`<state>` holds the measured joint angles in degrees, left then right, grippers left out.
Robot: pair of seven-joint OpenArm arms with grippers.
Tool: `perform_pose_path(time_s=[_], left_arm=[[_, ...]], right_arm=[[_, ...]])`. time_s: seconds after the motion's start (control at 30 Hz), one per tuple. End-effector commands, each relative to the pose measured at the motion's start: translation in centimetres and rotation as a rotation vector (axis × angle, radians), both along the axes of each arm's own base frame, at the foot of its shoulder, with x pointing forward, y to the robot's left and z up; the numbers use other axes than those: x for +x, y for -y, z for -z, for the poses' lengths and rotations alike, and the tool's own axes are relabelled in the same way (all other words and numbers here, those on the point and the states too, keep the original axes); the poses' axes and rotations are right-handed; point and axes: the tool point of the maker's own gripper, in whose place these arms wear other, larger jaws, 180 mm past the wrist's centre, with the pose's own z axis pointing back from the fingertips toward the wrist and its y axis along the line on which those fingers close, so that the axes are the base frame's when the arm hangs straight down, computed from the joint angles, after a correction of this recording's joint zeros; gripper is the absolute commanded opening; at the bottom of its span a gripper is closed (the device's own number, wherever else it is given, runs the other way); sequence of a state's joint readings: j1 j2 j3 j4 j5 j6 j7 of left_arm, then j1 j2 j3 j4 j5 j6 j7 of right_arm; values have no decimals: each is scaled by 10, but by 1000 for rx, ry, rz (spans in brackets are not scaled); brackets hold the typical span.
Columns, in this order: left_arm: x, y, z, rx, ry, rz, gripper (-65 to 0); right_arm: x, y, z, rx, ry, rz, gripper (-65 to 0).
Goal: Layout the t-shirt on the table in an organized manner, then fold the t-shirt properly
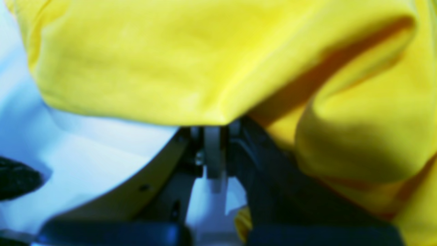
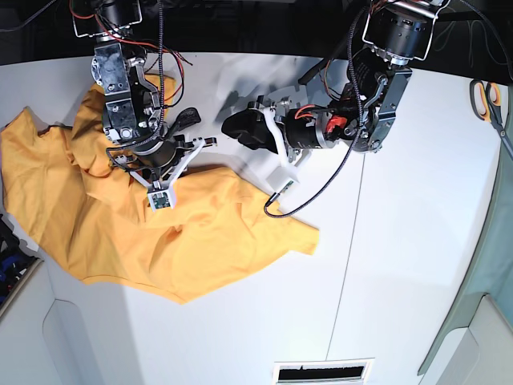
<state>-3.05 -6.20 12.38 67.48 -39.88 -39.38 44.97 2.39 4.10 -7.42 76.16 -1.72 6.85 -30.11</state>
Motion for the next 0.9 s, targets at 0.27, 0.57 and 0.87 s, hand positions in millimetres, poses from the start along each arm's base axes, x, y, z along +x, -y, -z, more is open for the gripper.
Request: perform_pose_path(time_s=[0.27,0.57,0.87], left_arm=[[32,-49,-10,89,77,-7,-302],[75,-124,-31,172,151,-136,-302],[91,-198,-47,263,190,-245,-302]], right_arm=[[6,-52,-74,230,93,-130,-650],[-34,-165,-128,534,104,-410,-650],[-79,-236,-145,546,117,-642,-650]])
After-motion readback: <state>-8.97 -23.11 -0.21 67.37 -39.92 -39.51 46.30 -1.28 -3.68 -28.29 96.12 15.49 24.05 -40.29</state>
